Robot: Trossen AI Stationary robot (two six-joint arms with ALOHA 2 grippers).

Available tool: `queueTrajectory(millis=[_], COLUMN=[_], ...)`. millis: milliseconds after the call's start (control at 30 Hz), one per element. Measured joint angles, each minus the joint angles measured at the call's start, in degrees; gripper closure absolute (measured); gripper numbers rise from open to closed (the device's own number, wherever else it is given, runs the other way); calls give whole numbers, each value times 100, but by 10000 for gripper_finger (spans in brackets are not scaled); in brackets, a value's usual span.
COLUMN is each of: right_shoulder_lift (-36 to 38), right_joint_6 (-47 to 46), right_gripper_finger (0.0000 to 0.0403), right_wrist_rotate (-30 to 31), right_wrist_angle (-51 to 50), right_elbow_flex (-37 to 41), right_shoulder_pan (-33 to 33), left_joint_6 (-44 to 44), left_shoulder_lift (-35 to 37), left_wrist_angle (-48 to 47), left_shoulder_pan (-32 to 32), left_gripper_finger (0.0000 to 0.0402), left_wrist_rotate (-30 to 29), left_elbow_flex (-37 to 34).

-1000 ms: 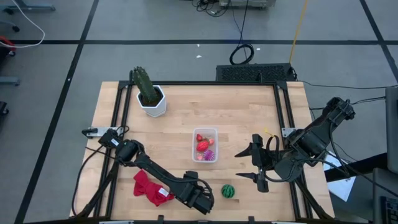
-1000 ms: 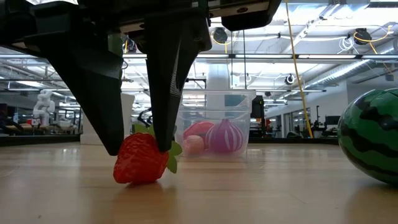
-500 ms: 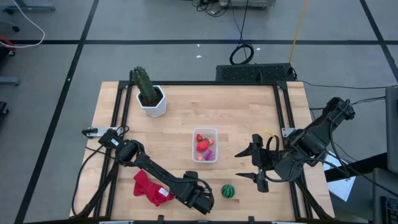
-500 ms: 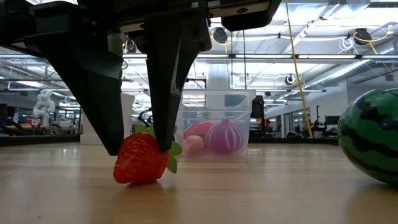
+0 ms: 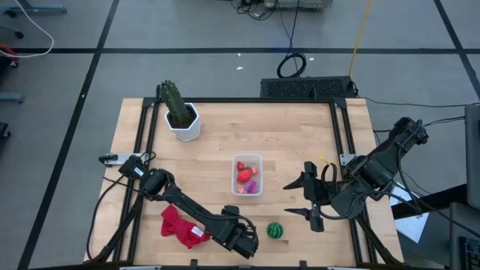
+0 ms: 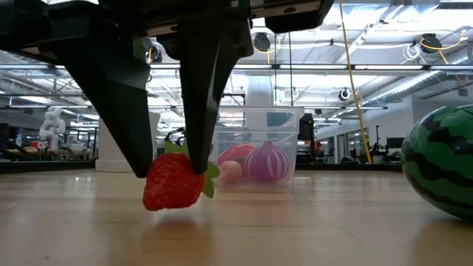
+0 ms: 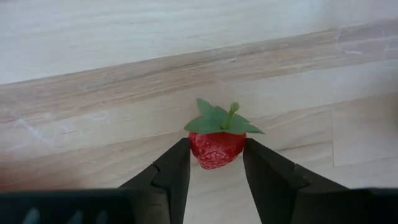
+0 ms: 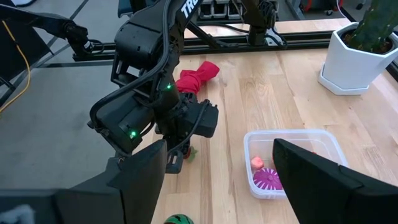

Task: Pick and placing Produce into tupperware
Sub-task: Put the red strawberry into the transparent bin

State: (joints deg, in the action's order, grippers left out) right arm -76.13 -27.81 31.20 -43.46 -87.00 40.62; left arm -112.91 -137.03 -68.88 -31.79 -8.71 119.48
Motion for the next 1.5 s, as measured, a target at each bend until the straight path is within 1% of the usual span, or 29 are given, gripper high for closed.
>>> queueTrajectory(millis=[267,400,533,667,800,1033,1167,1267,1433,1500], right_shoulder_lift=[1,1,1,1,-1,-1,-1,42,427,650], right_joint_6=[0,0,0,0,0,0,1,50,245,308], right_gripper_finger=[117,117,117,117,117,117,117,117,117,117], right_wrist_rotate=[0,0,0,0,0,0,0,0,60,203], right_wrist_angle=[0,0,0,-2,0,-3,-4,-7,-7,-7], right_elbow_flex=[0,0,0,0,0,0,0,0,2,2], right_shoulder_pan=[-2,0,-2,-1,0,0,0,0,0,0], left_joint_6=[-32,-37,-70,-8,73,777,1441,1883,2428,2573], left_shoulder_lift=[0,6,11,24,309,692,789,789,789,789], left_wrist_angle=[-7,-297,-989,-1541,-1555,-1629,-1650,-1710,-1762,-1778], left_shoulder_pan=[-27,-53,-61,-60,19,436,825,1127,1487,1610], left_gripper_finger=[257,257,257,257,257,257,257,257,257,257], left_wrist_rotate=[4,-42,-252,-667,-961,-1191,-1161,-1009,-873,-869], left_elbow_flex=[15,315,865,1526,1451,1482,1482,1480,1480,1480])
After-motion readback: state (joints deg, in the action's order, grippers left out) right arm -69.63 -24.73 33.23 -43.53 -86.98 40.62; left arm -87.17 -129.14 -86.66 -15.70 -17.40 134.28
